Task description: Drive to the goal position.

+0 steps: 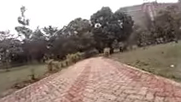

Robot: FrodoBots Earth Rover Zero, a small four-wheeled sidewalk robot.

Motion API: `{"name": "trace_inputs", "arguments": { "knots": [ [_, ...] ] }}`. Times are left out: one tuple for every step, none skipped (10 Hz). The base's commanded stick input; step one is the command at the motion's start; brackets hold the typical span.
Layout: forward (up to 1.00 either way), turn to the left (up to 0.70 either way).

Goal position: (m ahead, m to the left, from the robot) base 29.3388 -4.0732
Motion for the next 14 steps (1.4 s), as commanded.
{"name": "trace_inputs", "arguments": {
  "knots": [
    [0.70,0.00],
    [0.70,0.00],
    [0.70,0.00],
    [0.70,0.00],
    [0.70,0.00],
    [0.70,0.00],
    [0.70,0.00],
    [0.70,0.00],
    [0.70,0.00],
    [0.70,0.00],
    [0.70,0.00],
    [0.70,0.00],
    [0.70,0.00],
    [0.70,0.00]
  ]
}}
